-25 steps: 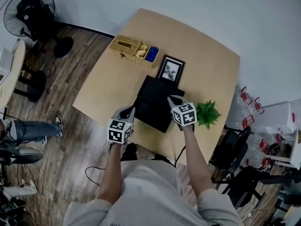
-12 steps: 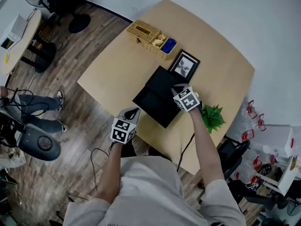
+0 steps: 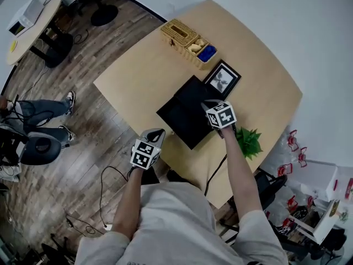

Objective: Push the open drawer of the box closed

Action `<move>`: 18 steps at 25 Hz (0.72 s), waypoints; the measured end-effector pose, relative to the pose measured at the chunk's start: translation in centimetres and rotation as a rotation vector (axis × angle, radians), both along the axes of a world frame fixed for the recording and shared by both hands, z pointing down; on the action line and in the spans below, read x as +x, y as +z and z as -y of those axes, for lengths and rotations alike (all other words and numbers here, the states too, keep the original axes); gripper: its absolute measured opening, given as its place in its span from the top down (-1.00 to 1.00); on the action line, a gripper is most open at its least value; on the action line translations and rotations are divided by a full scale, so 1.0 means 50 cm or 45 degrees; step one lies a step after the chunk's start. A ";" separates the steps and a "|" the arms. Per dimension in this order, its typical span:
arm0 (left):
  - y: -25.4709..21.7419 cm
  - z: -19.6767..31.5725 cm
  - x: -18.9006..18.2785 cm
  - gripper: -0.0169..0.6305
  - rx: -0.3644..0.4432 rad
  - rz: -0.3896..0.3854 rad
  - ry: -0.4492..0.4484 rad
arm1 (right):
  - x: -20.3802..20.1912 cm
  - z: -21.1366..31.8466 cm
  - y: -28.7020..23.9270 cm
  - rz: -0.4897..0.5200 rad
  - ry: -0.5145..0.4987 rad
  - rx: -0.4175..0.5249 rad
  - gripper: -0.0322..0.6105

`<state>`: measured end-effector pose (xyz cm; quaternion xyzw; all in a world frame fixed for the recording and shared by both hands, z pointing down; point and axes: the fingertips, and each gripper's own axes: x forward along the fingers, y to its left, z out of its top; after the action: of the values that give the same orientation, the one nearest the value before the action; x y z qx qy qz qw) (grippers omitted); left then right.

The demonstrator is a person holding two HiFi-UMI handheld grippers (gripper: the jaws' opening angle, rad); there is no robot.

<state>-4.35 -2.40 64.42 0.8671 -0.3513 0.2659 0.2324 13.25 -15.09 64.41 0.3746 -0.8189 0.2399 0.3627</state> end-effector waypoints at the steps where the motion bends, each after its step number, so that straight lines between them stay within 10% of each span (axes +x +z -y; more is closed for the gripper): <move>1: 0.006 -0.005 0.002 0.79 -0.002 0.001 0.002 | 0.001 0.000 0.000 0.023 0.011 -0.002 0.89; 18: 0.101 -0.051 0.049 0.78 -0.026 0.051 0.107 | -0.004 -0.002 -0.005 -0.008 -0.046 0.099 0.89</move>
<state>-1.92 0.16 69.45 0.8731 -0.3163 0.2964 0.2229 13.05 -15.01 64.14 0.3742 -0.8331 0.2000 0.3549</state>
